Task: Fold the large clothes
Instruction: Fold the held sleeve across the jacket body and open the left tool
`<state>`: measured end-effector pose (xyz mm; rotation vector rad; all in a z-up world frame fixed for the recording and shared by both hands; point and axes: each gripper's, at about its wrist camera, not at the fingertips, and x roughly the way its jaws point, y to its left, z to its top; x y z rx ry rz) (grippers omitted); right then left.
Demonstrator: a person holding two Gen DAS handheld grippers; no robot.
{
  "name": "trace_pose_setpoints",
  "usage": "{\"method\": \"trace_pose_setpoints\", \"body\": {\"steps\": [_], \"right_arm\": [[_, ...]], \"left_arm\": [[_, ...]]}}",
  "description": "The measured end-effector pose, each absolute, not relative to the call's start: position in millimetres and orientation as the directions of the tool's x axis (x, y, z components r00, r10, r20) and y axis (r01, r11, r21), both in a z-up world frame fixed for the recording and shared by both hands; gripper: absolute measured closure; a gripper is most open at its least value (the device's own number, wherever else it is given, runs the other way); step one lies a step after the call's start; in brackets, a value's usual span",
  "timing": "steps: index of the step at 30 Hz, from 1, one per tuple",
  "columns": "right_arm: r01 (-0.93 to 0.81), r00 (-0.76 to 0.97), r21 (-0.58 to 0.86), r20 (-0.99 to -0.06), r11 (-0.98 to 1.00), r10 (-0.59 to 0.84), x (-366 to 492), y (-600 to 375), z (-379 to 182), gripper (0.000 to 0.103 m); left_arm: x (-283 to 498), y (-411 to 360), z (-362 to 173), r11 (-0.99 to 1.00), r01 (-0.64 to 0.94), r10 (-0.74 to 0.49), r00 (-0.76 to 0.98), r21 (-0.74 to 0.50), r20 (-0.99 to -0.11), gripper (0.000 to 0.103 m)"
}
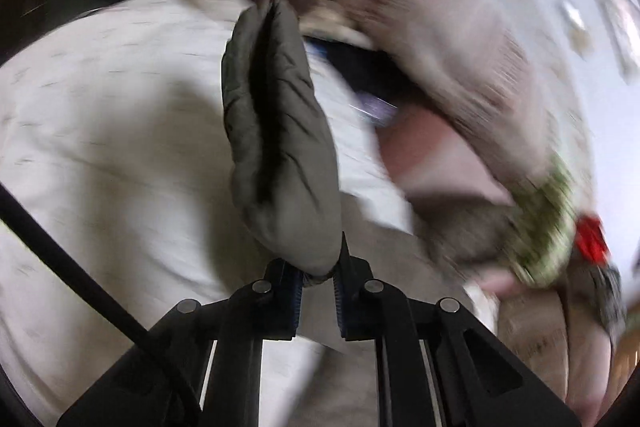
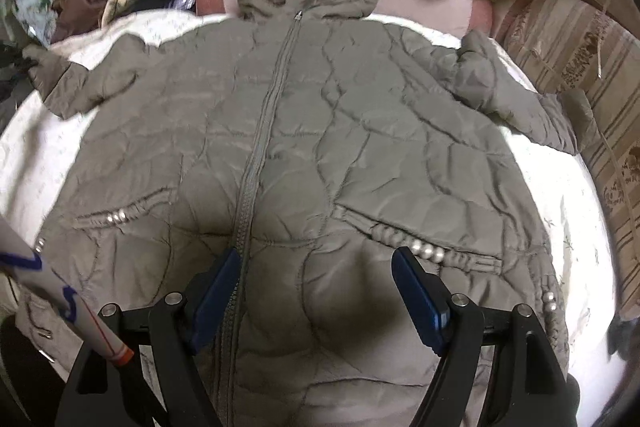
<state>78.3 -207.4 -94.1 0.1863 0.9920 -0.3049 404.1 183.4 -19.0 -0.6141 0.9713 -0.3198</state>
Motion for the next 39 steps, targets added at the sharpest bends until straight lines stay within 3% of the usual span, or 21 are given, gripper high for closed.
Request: {"method": "trace_pose_setpoints", "body": {"steps": [4,8,14,18,20,22,23,28,33,39], "right_arm": [[0.368,0.536,0.058,-0.829,0.928,-0.161,60.6,-221.5,-84.7,0.021],[0.424,0.549,0.101,-0.819,0.9,-0.167,34.6,-246.8,-79.2,0.021],[0.517,0.541,0.176,-0.826,0.838,-0.16,-0.1,-291.1,-82.2,0.021],[0.543,0.542,0.193,-0.824,0.817,-0.165,-13.1,-311.1,-82.1,0.021],[0.54,0.546,0.187,-0.819,0.821,-0.173,-13.7,-315.4,-80.9,0.021],[0.529,0.553,0.192,-0.817,0.827,-0.164,-9.9,-318.9,-79.9,0.021],[0.518,0.556,0.201,-0.818,0.832,-0.149,-4.9,-319.5,-80.2,0.021],[0.455,0.584,0.24,-0.807,0.857,-0.084,31.1,-313.0,-83.9,0.021],[0.403,0.611,0.223,-0.787,0.888,-0.08,90.4,-313.9,-86.6,0.017],[0.368,0.581,0.319,-0.812,0.873,0.052,180.2,-318.5,-112.8,0.017]], "left_arm": [[367.6,77.5,-2.9,0.751,0.167,-0.64,0.424,-0.639,-0.641,0.09],[337.1,-6.8,-30.4,0.729,0.24,-0.685,0.291,-0.641,-0.668,0.09],[289.8,-95.3,-104.4,0.824,0.277,-0.548,0.168,-0.494,-0.819,0.084],[274.5,-98.7,-110.3,0.841,0.299,-0.51,0.161,-0.451,-0.845,0.079],[262.2,-92.3,-95.4,0.821,0.322,-0.541,0.169,-0.472,-0.824,0.065],[247.1,-81.5,-71.0,0.793,0.335,-0.587,0.2,-0.508,-0.784,0.038],[239.9,-78.1,-62.9,0.788,0.337,-0.598,0.221,-0.515,-0.771,0.035],[192.0,-39.0,-25.8,0.841,0.354,-0.53,0.389,-0.409,-0.753,0.033],[151.9,-7.8,-28.1,0.917,0.313,-0.383,0.522,-0.246,-0.762,0.033],[135.2,19.3,-37.3,0.958,0.25,-0.263,0.594,-0.136,-0.76,0.033]]}}
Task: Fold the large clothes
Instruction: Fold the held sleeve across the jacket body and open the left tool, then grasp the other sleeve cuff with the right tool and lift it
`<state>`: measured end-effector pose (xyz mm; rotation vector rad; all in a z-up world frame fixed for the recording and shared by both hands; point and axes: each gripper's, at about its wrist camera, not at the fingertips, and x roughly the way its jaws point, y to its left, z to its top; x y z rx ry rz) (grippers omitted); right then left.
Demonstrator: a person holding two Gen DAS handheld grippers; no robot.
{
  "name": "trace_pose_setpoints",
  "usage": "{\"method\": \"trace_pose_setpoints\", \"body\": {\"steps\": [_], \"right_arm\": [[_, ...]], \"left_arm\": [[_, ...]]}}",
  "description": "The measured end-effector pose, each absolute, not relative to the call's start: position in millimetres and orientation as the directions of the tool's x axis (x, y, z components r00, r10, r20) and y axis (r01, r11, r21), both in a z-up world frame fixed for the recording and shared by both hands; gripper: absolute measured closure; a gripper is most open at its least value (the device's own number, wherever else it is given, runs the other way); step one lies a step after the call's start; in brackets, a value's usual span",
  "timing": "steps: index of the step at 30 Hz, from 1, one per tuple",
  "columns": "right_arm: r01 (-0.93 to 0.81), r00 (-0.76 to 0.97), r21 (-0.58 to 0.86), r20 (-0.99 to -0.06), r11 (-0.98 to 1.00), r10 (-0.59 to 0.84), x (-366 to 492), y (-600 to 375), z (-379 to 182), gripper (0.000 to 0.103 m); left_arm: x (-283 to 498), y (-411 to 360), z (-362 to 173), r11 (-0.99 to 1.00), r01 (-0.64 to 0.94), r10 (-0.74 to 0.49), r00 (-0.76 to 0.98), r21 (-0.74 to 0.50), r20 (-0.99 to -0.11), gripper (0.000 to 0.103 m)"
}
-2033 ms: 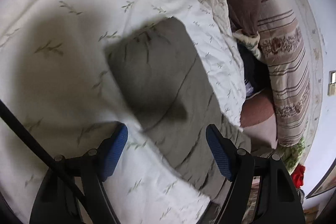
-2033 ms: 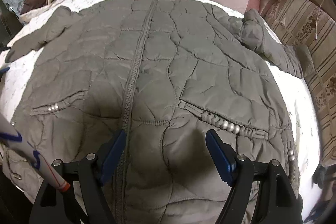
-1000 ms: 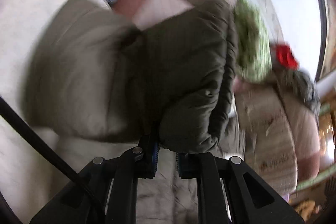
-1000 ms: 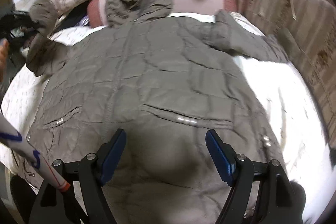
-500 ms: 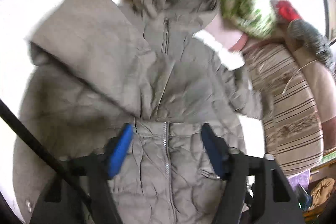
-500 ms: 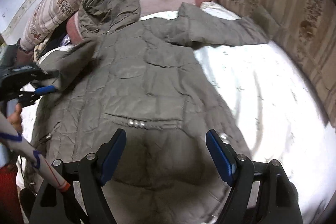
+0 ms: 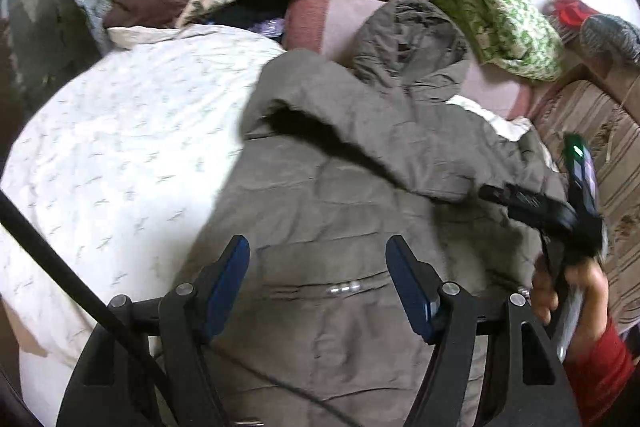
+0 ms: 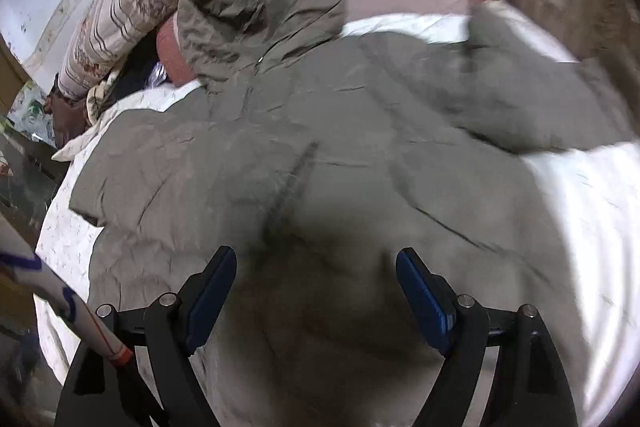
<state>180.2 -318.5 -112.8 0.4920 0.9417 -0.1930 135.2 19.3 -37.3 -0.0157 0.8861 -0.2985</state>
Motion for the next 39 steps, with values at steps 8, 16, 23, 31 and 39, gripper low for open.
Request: {"method": "trace_pose_setpoints", "body": {"steps": [8,16,23,31,39], "right_arm": [[0.264,0.548,0.305,-0.828,0.915,0.117,230.5,-306.1,-111.4,0.091],[0.427,0.519,0.111,-0.842,0.897,-0.143,232.8,-374.4,-94.3,0.093],[0.48,0.436,0.116,-0.892,0.87,-0.122,251.9,-395.3,-142.5,0.094],[0.475,0.527,0.209,-0.846,0.855,-0.086,215.0,-411.2,-109.9,0.063],[0.62,0.57,0.256,-0.797,0.741,-0.201,99.8,-516.2,-94.7,0.043]], "left_arm": [[143.7,33.4,-51.8,0.98,0.175,-0.186,0.609,-0.098,-0.771,0.033],[148.8,20.0,-74.0,0.98,0.188,-0.162,0.573,-0.063,-0.803,0.033],[140.2,4.9,-68.5,0.977,0.212,-0.145,0.569,-0.025,-0.809,0.033],[107.2,-9.2,-33.8,0.964,0.265,-0.185,0.6,-0.024,-0.779,0.033],[85.1,-36.1,-25.6,0.94,0.338,-0.235,0.562,-0.038,-0.793,0.033]]}}
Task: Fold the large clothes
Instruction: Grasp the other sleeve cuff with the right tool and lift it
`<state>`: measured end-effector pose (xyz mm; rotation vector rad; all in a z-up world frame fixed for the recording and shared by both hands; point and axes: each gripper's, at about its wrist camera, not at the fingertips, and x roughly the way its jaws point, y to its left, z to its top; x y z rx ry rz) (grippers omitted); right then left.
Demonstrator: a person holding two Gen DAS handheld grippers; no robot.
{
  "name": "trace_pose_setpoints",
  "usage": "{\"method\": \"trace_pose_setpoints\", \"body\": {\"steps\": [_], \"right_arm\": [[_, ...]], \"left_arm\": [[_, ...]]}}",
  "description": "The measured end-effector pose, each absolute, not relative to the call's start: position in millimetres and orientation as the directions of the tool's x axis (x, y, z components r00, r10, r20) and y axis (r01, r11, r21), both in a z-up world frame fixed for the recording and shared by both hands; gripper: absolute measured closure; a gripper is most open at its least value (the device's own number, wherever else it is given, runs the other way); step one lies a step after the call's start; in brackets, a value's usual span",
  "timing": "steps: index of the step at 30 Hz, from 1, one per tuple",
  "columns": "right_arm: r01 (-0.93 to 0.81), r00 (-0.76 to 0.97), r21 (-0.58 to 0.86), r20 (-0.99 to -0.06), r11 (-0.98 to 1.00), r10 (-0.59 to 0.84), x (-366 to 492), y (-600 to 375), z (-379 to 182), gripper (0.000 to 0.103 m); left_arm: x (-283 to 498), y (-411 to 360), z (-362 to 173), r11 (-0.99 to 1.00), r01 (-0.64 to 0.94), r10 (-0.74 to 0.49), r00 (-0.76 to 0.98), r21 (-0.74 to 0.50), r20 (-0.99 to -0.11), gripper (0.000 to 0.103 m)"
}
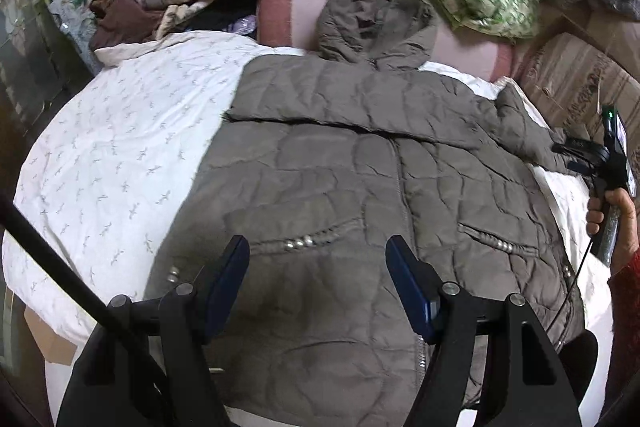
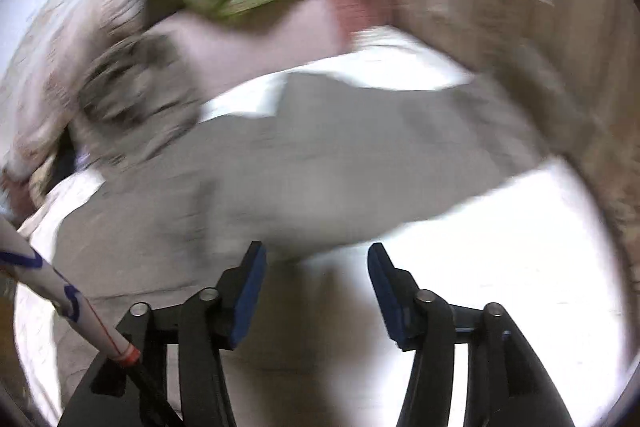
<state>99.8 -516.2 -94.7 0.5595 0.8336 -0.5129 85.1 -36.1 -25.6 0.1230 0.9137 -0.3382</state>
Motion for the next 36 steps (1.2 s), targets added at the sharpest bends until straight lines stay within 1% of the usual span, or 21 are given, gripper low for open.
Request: {"method": "trace_pose_setpoints", "body": {"steps": [3,4,5,9,14,15,16,17,18,20,24,27,32,36], "right_arm": [[0.739,0.486,0.189,-0.814,0.646,-0.318,70.2,-576.9,-109.9,0.035],[0.772,0.458,0.17,-0.816,0.613,-0.351,62.8,-593.9,-114.6,0.03],[0.802,0.428,0.152,-0.82,0.578,-0.379,56.1,-613.3,-119.4,0.027],[0.862,0.366,0.129,-0.827,0.49,-0.427,51.1,-670.6,-130.4,0.027],[0.891,0.286,0.046,-0.829,0.451,-0.481,79.9,-706.4,-139.1,0.027],[0.893,0.271,0.028,-0.83,0.449,-0.487,84.7,-712.0,-143.2,0.029],[0.892,0.269,0.026,-0.833,0.452,-0.483,88.3,-714.7,-145.0,0.051],[0.889,0.273,0.034,-0.84,0.457,-0.468,91.8,-718.9,-145.5,0.086],[0.887,0.283,0.059,-0.853,0.459,-0.439,94.7,-723.1,-144.5,0.088],[0.889,0.3,0.074,-0.84,0.452,-0.452,90.1,-718.1,-133.9,0.09],[0.9,0.248,-0.043,-0.767,0.434,-0.591,74.4,-706.5,-82.0,0.092],[0.918,0.249,-0.034,-0.727,0.395,-0.64,55.1,-700.9,-42.2,0.093],[0.917,0.275,-0.015,-0.702,0.4,-0.657,54.0,-677.1,2.3,0.093],[0.847,0.409,0.03,-0.675,0.531,-0.614,78.1,-622.4,39.6,0.093]], "left_arm": [[84.3,-44.2,-25.8,0.936,0.351,-0.229,0.558,-0.023,-0.798,0.033],[85.2,-46.4,-26.1,0.936,0.352,-0.224,0.558,-0.017,-0.799,0.033],[85.9,-46.8,-26.5,0.936,0.352,-0.221,0.558,-0.013,-0.8,0.033],[95.3,-50.9,-34.7,0.944,0.328,-0.178,0.553,0.016,-0.814,0.033],[110.6,-52.6,-52.1,0.957,0.291,-0.158,0.493,-0.01,-0.855,0.033],[112.3,-52.5,-54.0,0.958,0.287,-0.159,0.486,-0.015,-0.86,0.033],[113.4,-52.2,-55.2,0.959,0.284,-0.157,0.482,-0.016,-0.862,0.033],[114.4,-51.7,-56.5,0.96,0.28,-0.152,0.48,-0.013,-0.864,0.033],[114.8,-50.9,-56.8,0.961,0.278,-0.149,0.482,-0.01,-0.863,0.033],[115.4,-46.9,-56.5,0.962,0.273,-0.148,0.487,-0.011,-0.861,0.033],[113.4,-33.0,-54.0,0.965,0.259,-0.168,0.488,-0.041,-0.857,0.033],[107.8,-19.1,-50.7,0.966,0.248,-0.186,0.492,-0.068,-0.85,0.033],[98.5,5.8,-40.3,0.97,0.223,-0.206,0.519,-0.101,-0.829,0.033],[90.6,25.8,-30.7,0.975,0.197,-0.197,0.56,-0.101,-0.805,0.033]]}}
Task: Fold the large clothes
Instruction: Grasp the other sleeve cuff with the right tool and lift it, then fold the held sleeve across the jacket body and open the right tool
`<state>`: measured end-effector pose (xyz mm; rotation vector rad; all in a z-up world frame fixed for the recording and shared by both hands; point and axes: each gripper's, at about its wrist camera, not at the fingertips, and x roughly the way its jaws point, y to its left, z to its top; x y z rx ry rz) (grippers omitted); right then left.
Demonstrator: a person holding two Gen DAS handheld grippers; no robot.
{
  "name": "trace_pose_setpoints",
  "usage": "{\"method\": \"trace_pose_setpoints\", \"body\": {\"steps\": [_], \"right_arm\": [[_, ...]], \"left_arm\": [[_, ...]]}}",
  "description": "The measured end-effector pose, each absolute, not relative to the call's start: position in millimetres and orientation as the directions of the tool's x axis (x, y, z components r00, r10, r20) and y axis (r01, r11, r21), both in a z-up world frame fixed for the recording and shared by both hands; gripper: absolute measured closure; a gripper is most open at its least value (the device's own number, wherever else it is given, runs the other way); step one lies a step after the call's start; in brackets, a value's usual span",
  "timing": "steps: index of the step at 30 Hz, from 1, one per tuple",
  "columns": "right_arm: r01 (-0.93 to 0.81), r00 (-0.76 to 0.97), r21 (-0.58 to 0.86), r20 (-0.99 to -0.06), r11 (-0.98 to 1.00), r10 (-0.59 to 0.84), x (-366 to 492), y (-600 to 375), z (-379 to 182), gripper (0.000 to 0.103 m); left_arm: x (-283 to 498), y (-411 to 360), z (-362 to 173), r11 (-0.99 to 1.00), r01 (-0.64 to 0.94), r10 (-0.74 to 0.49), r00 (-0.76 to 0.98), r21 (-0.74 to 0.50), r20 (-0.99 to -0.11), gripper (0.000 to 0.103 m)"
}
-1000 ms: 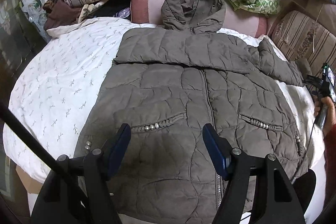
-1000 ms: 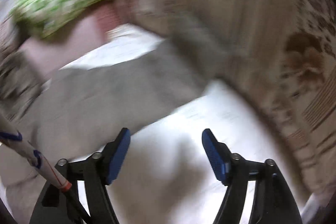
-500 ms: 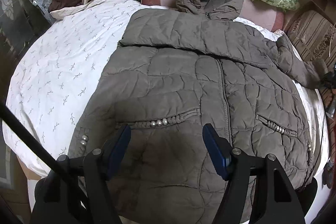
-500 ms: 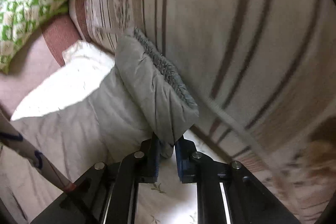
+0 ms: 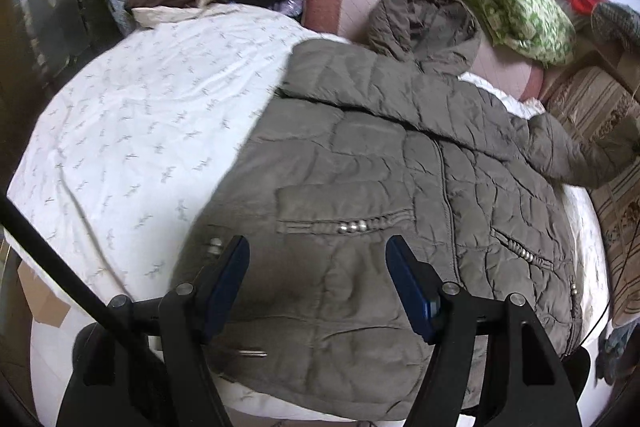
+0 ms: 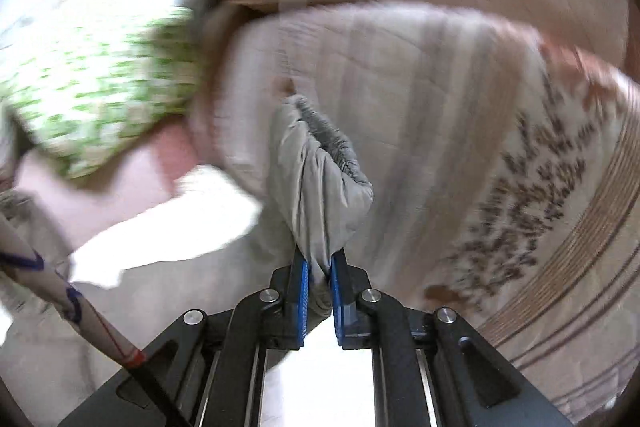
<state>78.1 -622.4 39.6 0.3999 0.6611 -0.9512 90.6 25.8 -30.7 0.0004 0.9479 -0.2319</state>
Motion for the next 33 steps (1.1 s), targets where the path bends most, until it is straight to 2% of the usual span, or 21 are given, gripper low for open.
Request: {"method": "trace_pose_setpoints", "body": {"steps": [5,10,18,25,27,28,30,31,32,33], "right_arm": [[0.705,0.54,0.028,-0.669,0.708,-0.511,126.8,-536.1,61.2,0.093],[0.556,0.619,0.049,-0.691,0.83,-0.374,184.6,-453.6,52.1,0.093],[0.238,0.624,0.163,-0.781,0.957,-0.022,272.4,-298.0,-15.2,0.093],[0.039,0.54,0.203,-0.828,0.978,0.15,333.4,-195.0,-81.0,0.091],[0.022,0.511,0.189,-0.846,0.982,0.152,345.3,-182.5,-99.6,0.087],[0.017,0.513,0.192,-0.844,0.981,0.157,346.8,-180.9,-103.6,0.08],[-0.023,0.535,0.238,-0.817,0.971,0.213,339.1,-179.5,-99.2,0.059],[-0.031,0.542,0.25,-0.809,0.968,0.226,332.2,-183.5,-93.1,0.038],[-0.031,0.566,0.252,-0.793,0.967,0.225,321.5,-188.0,-83.4,0.028],[-0.029,0.595,0.244,-0.775,0.969,0.213,312.3,-193.7,-73.7,0.027]], "left_arm": [[83.0,38.8,-27.4,0.977,0.189,-0.19,0.588,-0.095,-0.786,0.033],[80.2,48.5,-30.1,0.977,0.191,-0.194,0.598,-0.096,-0.777,0.033],[96.5,74.4,-38.0,0.981,0.141,-0.193,0.601,-0.135,-0.776,0.033],[121.8,98.2,-38.2,0.98,0.088,-0.195,0.603,-0.178,-0.774,0.033],[128.6,101.2,-33.2,0.975,0.094,-0.217,0.605,-0.203,-0.766,0.033],[133.7,102.3,-29.7,0.972,0.098,-0.228,0.608,-0.214,-0.76,0.033],[144.0,100.6,-24.3,0.969,0.106,-0.24,0.615,-0.223,-0.751,0.033],[149.5,98.0,-22.4,0.968,0.111,-0.244,0.616,-0.224,-0.749,0.033],[157.7,94.0,-20.7,0.967,0.116,-0.249,0.614,-0.226,-0.749,0.033],[167.5,88.8,-18.7,0.964,0.124,-0.26,0.611,-0.234,-0.747,0.033]]}}
